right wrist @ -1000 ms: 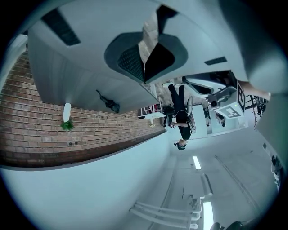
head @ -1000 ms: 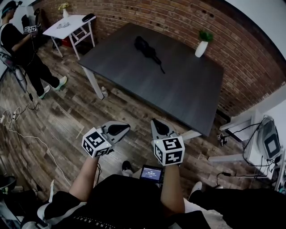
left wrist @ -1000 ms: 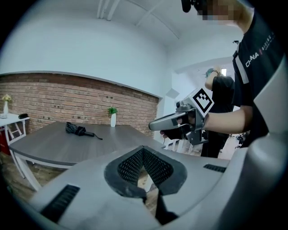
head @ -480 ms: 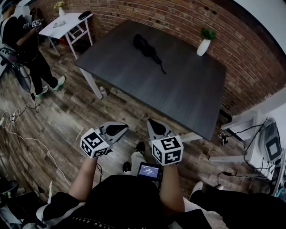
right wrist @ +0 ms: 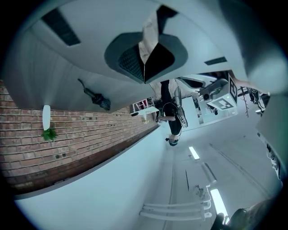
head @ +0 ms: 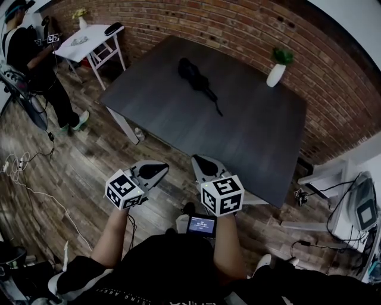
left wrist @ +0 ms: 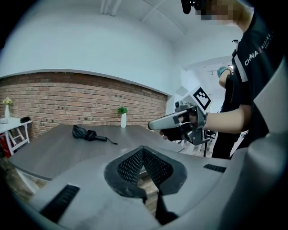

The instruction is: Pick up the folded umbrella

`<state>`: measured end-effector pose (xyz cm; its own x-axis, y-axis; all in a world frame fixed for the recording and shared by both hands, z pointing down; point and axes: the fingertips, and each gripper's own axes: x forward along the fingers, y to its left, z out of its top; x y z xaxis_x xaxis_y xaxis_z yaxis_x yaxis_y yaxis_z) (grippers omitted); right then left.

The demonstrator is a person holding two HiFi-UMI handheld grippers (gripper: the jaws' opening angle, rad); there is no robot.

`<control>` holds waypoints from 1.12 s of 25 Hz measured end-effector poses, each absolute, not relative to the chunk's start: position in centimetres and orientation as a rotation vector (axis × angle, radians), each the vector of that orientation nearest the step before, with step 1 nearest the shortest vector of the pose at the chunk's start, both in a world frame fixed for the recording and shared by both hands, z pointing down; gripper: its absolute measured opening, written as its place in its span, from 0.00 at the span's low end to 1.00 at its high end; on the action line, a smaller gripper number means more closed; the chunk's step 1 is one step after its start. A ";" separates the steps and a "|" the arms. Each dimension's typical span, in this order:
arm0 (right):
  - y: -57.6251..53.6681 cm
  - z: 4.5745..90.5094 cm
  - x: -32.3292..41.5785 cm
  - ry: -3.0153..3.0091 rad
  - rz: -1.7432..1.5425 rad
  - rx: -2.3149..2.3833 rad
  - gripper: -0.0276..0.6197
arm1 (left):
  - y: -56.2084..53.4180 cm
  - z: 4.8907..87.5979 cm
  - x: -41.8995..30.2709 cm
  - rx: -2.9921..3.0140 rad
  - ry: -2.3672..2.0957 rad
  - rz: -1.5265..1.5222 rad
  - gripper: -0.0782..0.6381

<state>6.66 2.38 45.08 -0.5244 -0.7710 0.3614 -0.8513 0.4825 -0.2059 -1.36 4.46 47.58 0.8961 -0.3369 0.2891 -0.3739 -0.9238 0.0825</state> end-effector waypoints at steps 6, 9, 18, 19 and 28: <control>-2.5 44.6 8.7 -2.536 0.530 1.377 0.06 | -0.6 47.1 0.7 2.931 -0.579 0.419 0.11; -4.7 44.4 10.4 -2.537 0.545 1.397 0.06 | -2.8 46.7 2.1 2.942 -0.579 0.439 0.11; -8.5 47.0 12.7 -2.513 0.634 1.377 0.06 | -6.3 48.6 4.0 2.903 -0.569 0.489 0.11; -8.9 47.3 12.6 -2.510 0.639 1.370 0.06 | -6.8 48.8 3.9 2.894 -0.575 0.487 0.11; -15.1 48.5 12.6 -2.449 0.664 1.426 0.06 | -13.8 50.4 2.9 2.874 -0.533 0.459 0.11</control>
